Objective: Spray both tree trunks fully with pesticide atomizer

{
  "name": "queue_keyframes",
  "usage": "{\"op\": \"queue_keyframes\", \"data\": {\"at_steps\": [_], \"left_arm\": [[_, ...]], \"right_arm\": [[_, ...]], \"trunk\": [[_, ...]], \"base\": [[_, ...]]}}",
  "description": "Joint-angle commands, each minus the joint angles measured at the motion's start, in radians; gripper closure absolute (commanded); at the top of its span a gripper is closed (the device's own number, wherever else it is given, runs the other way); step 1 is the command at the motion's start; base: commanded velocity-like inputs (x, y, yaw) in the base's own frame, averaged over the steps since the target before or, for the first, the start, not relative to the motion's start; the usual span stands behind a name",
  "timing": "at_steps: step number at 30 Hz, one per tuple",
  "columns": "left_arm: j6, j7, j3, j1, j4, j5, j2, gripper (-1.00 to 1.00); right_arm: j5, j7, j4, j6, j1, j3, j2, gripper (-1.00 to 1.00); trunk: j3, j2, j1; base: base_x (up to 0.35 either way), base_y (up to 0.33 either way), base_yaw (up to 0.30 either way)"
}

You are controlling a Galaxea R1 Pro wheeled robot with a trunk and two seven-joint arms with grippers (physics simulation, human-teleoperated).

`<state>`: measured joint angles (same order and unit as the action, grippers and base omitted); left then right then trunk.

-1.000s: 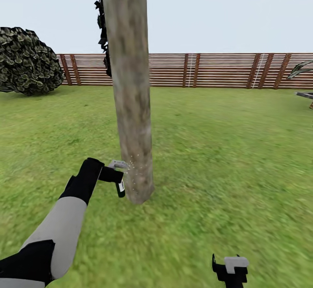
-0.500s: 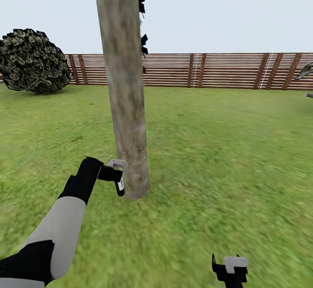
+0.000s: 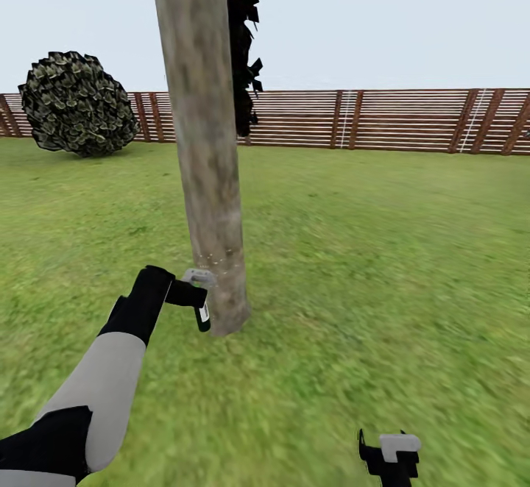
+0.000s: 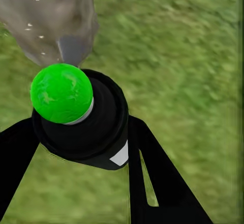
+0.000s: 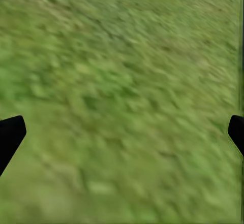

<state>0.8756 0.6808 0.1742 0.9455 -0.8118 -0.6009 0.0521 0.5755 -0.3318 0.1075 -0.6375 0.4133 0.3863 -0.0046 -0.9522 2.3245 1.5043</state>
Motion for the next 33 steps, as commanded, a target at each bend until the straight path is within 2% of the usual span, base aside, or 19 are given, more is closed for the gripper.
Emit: {"op": "queue_keyframes", "data": {"at_steps": [1, 12, 18, 20, 22, 24, 25, 28, 33], "left_arm": [[0.003, 0.01, 0.005, 0.001, -0.001, -0.01, 0.002, 1.0], [0.003, 0.009, 0.008, 0.001, -0.001, -0.011, 0.0, 1.0], [0.003, 0.003, 0.01, 0.001, -0.001, -0.012, -0.007, 1.0], [0.004, -0.011, 0.01, 0.001, 0.0, -0.012, -0.018, 1.0], [0.005, -0.023, 0.024, 0.0, 0.005, -0.011, -0.03, 1.0], [0.004, -0.036, 0.097, -0.002, 0.013, -0.014, -0.042, 1.0], [0.003, -0.05, 0.119, -0.002, 0.017, -0.015, -0.044, 1.0], [0.0, -0.099, 0.135, -0.002, 0.036, -0.014, -0.041, 1.0], [-0.004, -0.149, 0.139, -0.026, 0.089, -0.016, -0.035, 1.0]], "right_arm": [[0.011, -0.006, -0.002, -0.002, 0.001, 0.005, 0.0, -1.0], [0.01, -0.006, -0.002, -0.002, 0.001, 0.005, 0.0, -1.0], [0.011, -0.006, -0.002, -0.002, 0.001, 0.005, 0.0, -1.0], [0.011, -0.006, -0.002, -0.002, 0.001, 0.005, 0.0, -1.0], [0.011, -0.006, -0.002, -0.002, 0.001, 0.005, 0.0, -1.0], [0.011, -0.006, -0.002, -0.002, 0.001, 0.005, 0.0, -1.0], [0.011, -0.006, -0.002, -0.002, 0.001, 0.005, 0.0, -1.0], [0.011, -0.006, -0.002, -0.002, 0.001, 0.005, 0.001, -1.0], [0.011, -0.007, -0.002, -0.002, 0.001, 0.005, 0.0, -1.0]], "trunk": [[-0.001, 0.0, 0.0], [-0.001, 0.0, 0.0], [-0.001, 0.0, 0.0], [-0.001, 0.0, 0.0], [-0.001, 0.0, 0.0], [-0.001, 0.0, 0.0], [-0.001, 0.0, 0.0], [-0.001, 0.0, 0.0], [-0.001, 0.0, 0.0]], "base": [[0.0, -0.279, 0.001], [0.0, -0.279, 0.012], [0.0, -0.279, 0.253], [0.0, -0.279, 0.278], [0.003, -0.279, 0.278], [0.075, -0.279, 0.278], [0.104, -0.28, 0.278], [0.115, -0.279, 0.27], [0.207, -0.217, 0.069]]}}
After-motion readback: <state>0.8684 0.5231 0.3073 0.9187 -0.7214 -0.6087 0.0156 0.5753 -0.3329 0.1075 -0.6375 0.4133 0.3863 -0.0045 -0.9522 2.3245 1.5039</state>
